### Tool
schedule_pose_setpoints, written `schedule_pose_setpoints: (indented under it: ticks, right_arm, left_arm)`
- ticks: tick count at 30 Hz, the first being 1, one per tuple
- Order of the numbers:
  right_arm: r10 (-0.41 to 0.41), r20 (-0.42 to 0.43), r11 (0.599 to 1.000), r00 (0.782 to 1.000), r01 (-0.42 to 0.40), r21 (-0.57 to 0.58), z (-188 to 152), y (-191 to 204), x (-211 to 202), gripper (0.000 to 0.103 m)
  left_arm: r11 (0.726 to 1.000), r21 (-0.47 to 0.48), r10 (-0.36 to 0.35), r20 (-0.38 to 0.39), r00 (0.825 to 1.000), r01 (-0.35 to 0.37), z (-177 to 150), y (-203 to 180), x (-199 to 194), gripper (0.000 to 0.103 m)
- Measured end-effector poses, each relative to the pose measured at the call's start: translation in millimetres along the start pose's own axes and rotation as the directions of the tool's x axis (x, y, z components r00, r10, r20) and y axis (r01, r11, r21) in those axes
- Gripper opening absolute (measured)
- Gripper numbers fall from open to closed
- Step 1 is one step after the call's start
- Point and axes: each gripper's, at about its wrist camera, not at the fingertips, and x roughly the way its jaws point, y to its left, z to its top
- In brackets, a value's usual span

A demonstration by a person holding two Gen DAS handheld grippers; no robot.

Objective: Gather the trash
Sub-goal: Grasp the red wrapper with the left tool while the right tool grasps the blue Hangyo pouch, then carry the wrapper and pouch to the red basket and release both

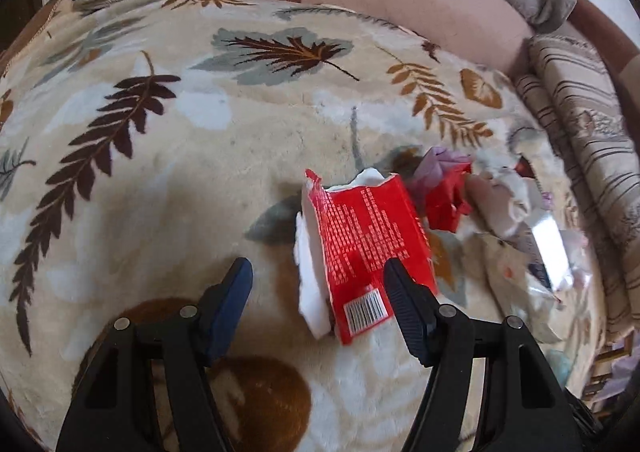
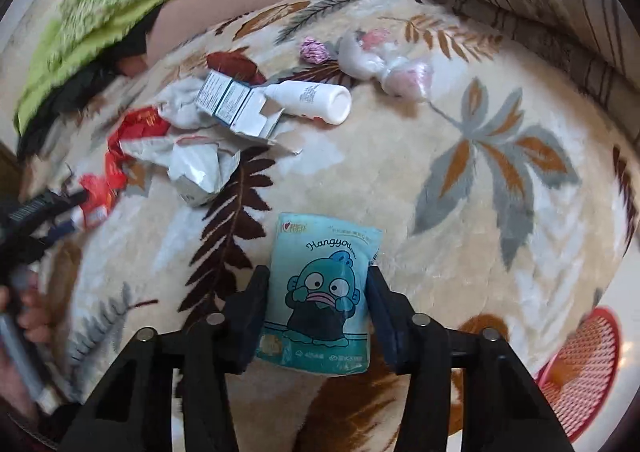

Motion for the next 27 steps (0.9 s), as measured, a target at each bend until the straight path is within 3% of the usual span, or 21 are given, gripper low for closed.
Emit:
schedule_pose_setpoints:
  ticks: [1,3,6,10,13,18,23,27]
  right_arm:
    - [0.004,0.001,1.0,1.0,-0.004,0.009,1,-3,0,0.044]
    - [0.022,0.002,0.999,1.0,-0.022,0.03,1,-8,-1,0.043]
    - [0.048,0.012,0.997,0.999,-0.049,0.064,0,-13,-4,0.041]
    - [0.067,0.038,0.995,0.997,-0.07,0.076,0,-13,-10,0.04]
    - [0.073,0.074,0.995,0.995,-0.078,0.063,-2,-10,-20,0.04]
    - [0.059,0.15,0.997,0.987,-0.066,0.044,-4,-11,-39,0.04]
    - [0.034,0.197,0.998,0.98,-0.044,0.044,-4,-18,-51,0.04]
    - [0.028,0.211,0.996,0.977,-0.045,0.077,-3,-29,-57,0.04]
  left_arm:
    - [1.0,0.018,0.023,0.014,1.0,-0.023,-1,-3,0,0.053]
    - [0.998,0.038,0.053,0.034,0.998,-0.054,-2,-5,0,0.009]
    - [0.999,0.045,0.021,0.058,0.998,-0.023,-5,-4,-6,0.005]
    - [0.996,0.084,0.026,0.124,0.992,-0.036,-16,-10,-24,0.004]
    - [0.99,0.131,0.011,0.222,0.975,-0.041,-23,-25,-50,0.002]
    - [0.976,0.216,-0.094,0.327,0.94,0.022,-46,-61,-91,0.002]
    - [0.922,0.381,-0.212,0.337,0.917,0.073,-80,-112,-109,0.002]
    - [0.875,0.479,-0.242,0.32,0.916,0.063,-98,-139,-105,0.002]
